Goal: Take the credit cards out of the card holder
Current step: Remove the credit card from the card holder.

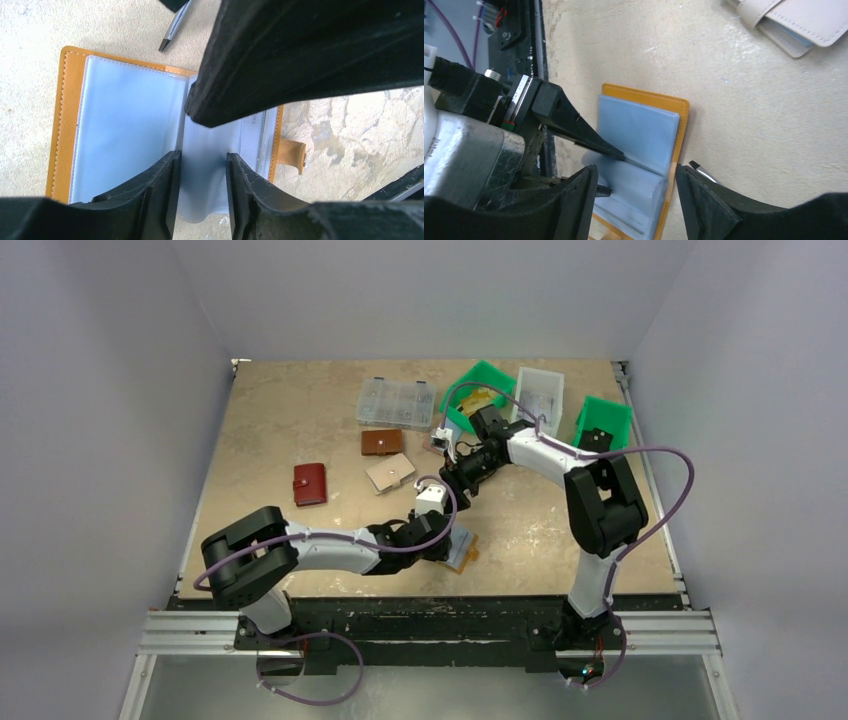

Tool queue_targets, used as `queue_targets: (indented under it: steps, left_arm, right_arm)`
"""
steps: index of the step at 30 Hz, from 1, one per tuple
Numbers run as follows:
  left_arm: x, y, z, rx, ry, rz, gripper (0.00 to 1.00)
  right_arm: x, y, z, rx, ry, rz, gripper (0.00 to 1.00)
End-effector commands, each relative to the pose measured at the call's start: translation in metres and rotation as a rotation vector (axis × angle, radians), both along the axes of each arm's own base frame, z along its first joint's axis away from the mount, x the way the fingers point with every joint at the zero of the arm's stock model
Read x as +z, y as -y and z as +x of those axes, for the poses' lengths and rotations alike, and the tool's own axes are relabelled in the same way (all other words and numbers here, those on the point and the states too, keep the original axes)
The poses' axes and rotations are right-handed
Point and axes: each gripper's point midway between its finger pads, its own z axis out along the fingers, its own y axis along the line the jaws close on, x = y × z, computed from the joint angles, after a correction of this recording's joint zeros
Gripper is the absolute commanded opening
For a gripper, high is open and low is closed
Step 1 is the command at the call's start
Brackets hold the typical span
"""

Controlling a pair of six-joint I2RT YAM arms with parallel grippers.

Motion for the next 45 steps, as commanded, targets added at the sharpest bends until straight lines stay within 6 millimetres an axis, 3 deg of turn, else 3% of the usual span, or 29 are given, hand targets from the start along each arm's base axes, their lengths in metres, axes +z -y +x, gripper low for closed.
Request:
queue_targets:
  steps: [1,7,13,18,28,37,45]
  left_arm:
    - [-0.012,-0.014,-0.008,0.019,-0.036,0.037,0.38]
    - [-0.007,-0.018,-0.011,0.01,-0.11,-0.164,0.35]
    - [0.003,-0.019,-0.012,-0.006,-0.155,-0.345,0.34]
    - [0.007,-0.024,-0.011,0.012,-0.175,-0.411,0.34]
    - [0.01,-0.031,-0.014,0.039,-0.207,-0.483,0.34]
    - [0.012,-0.03,-0.016,0.057,-0.252,-0.562,0.32]
    - [0.012,-0.027,-0.017,0.05,-0.275,-0.602,0.27]
  right_arm:
    - [0.021,0.002,-0.003,0.03,0.112,0.008,0.67]
    - [0.02,0.018,0.003,0.037,0.236,-0.062,0.67]
    - [0.005,0.026,-0.011,0.138,0.311,-0.095,0.67]
    - [-0.01,0.021,-0.021,0.211,0.402,-0.14,0.66]
    - [-0.027,0.026,-0.009,0.166,0.433,-0.226,0.66]
    - [-0.026,0.017,-0.029,0.269,0.472,-0.187,0.7]
    - [-0.039,0.012,-0.031,0.299,0.535,-0.246,0.72]
